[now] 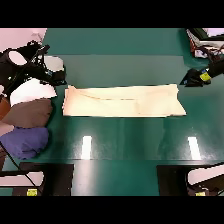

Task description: Fold the shirts.

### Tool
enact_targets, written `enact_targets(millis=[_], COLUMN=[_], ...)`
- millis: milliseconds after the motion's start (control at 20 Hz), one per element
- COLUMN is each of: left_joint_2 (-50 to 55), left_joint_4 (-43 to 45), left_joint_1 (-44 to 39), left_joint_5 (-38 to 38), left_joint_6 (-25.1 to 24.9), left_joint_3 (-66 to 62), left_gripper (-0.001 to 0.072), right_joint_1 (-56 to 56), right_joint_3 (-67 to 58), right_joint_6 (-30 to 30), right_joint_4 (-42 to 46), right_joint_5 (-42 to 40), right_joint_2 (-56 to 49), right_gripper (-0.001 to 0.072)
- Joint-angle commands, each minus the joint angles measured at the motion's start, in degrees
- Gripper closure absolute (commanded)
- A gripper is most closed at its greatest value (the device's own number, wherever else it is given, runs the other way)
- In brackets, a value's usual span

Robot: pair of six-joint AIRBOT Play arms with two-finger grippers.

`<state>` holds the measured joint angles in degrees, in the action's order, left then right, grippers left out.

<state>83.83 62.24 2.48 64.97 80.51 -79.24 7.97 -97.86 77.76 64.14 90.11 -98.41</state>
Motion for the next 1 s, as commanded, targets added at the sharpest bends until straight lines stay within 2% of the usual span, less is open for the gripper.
enact_targets(millis=[0,250,450,600,700,800,900,950], left_joint_2=[0.04,0.04,0.04,0.09,0.11,1.03,3.15,4.59], left_joint_4=[-4.70,-5.66,-5.64,-5.64,-5.42,-5.44,-5.49,-5.70], left_joint_1=[-0.02,-3.69,-9.01,-11.41,-12.79,-14.71,-17.53,-19.12], left_joint_5=[2.89,3.21,1.42,0.74,-0.61,-1.86,-2.03,-3.08], left_joint_6=[-0.13,0.04,0.09,1.51,2.25,3.21,3.50,3.52], left_joint_3=[-1.57,-1.57,-1.57,-1.57,-1.51,-1.53,-1.60,-1.62], left_gripper=[0.0682,0.0682,0.0682,0.0683,0.0683,0.0683,0.0683,0.0683], right_joint_1=[5.73,8.31,8.13,6.97,5.92,5.25,4.52,4.42], right_joint_3=[6.32,15.82,16.37,16.37,16.35,16.35,16.24,16.24], right_joint_6=[-2.36,-8.04,-10.86,-11.47,-12.50,-13.53,-15.13,-15.85], right_joint_4=[-5.73,-6.62,-15.17,-15.91,-16.04,-16.11,-16.44,-16.48], right_joint_5=[1.62,-2.01,-1.66,-1.68,-3.21,-4.00,-3.08,-2.84], right_joint_2=[0.39,-2.69,-7.56,-8.66,-8.61,-8.57,-8.13,-7.26], right_gripper=[0.0098,0.0088,0.0088,0.0102,0.0197,0.0519,0.0701,0.0698])
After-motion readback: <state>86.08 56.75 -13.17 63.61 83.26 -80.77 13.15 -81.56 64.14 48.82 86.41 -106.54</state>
